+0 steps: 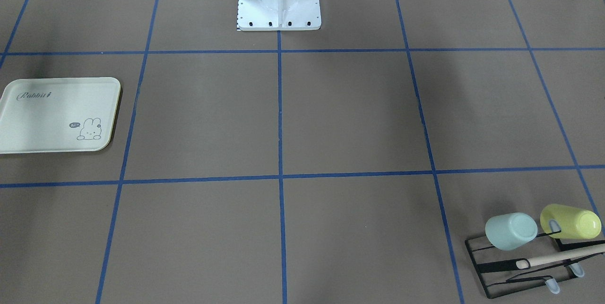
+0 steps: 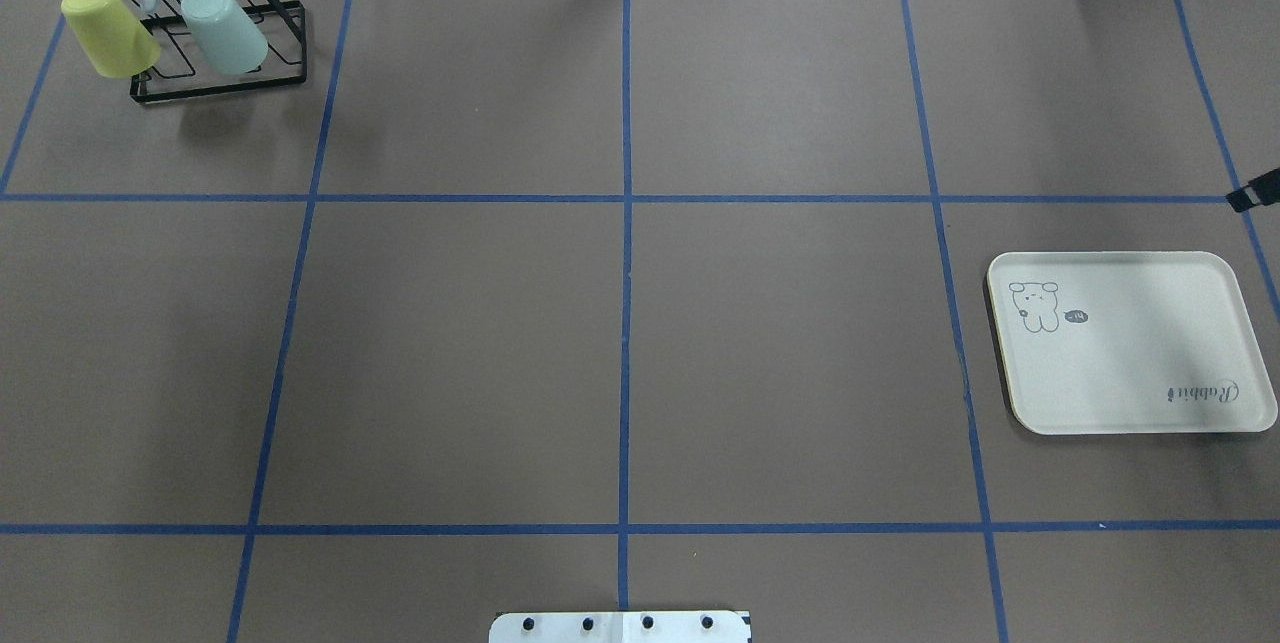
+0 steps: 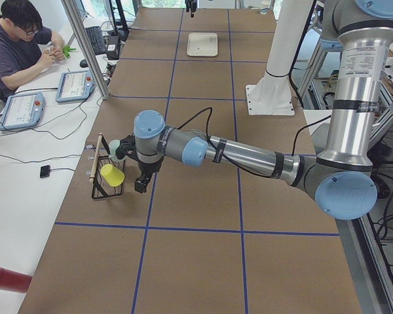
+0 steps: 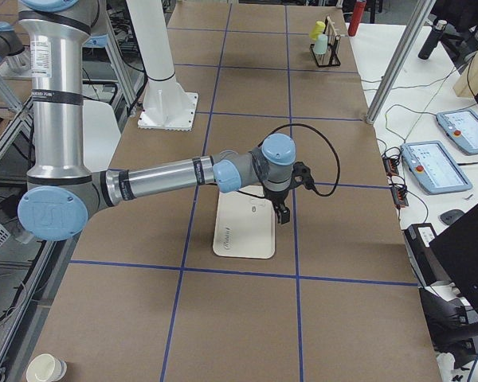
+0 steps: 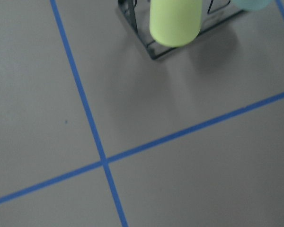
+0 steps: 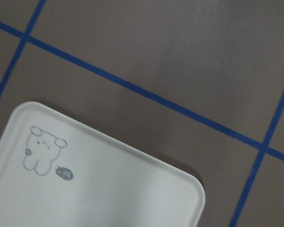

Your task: Left arm grabs green cup and hands to right arm on tray

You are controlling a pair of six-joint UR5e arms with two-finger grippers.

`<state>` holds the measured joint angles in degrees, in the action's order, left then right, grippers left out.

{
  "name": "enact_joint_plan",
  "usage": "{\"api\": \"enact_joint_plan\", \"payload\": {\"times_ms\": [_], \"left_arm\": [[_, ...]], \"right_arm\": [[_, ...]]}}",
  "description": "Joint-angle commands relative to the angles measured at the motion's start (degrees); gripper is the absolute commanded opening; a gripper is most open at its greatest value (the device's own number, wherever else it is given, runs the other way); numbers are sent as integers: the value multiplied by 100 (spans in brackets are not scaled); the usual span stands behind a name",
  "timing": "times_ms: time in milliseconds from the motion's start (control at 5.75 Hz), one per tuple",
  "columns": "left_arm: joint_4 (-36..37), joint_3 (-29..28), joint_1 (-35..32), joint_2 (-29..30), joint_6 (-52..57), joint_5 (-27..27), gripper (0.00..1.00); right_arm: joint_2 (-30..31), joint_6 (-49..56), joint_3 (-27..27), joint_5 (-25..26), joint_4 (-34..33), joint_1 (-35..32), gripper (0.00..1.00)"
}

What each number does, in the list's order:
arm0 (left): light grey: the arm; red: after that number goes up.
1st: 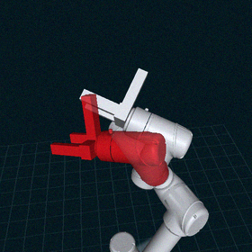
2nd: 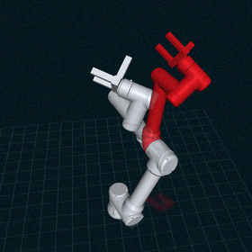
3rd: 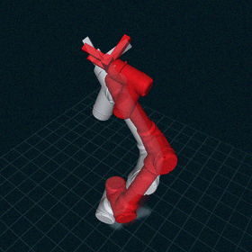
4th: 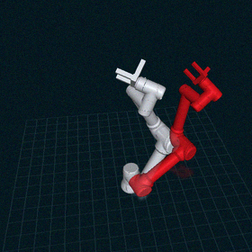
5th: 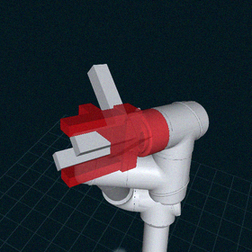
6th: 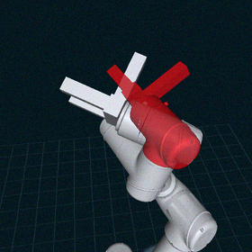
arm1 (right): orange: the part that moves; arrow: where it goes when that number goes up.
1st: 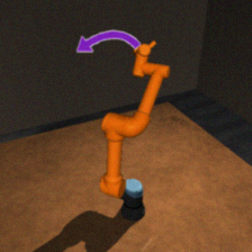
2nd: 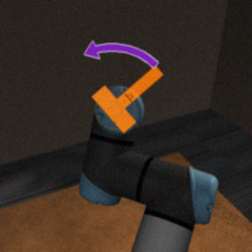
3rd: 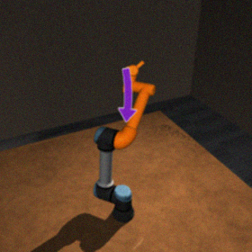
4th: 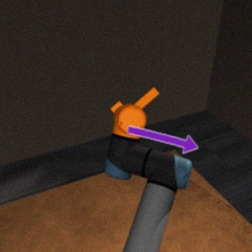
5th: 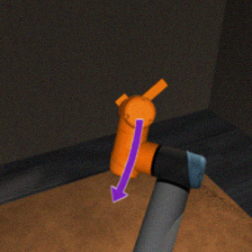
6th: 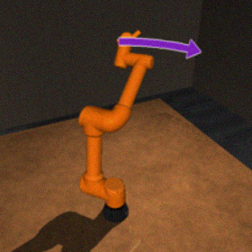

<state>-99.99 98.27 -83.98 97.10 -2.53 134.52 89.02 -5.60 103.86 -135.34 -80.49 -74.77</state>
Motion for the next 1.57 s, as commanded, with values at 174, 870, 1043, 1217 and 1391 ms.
{"api": "enact_joint_plan", "payload": {"times_ms": [174, 870, 1043, 1217, 1391], "left_arm": [[-1242, -473, 714, 1226, -1977, -369, 100], [-1724, -2361, 1761, 2549, -2586, -2102, 100], [-1882, -2740, 1797, 2725, -2943, -2105, 100], [-2180, -3039, 1815, 2744, -2999, -2105, 100], [-2217, -3164, 1841, 2762, -3017, -2105, 100]], "right_arm": [[-543, -987, -15, -37, 314, 375, 100], [-535, -978, -24, -45, 323, 525, 100], [-544, -1004, -6, -45, 323, 525, 100], [-544, -1013, 2, -45, 323, 525, 100], [-544, -1004, 3, -45, 323, 525, 100]]}}
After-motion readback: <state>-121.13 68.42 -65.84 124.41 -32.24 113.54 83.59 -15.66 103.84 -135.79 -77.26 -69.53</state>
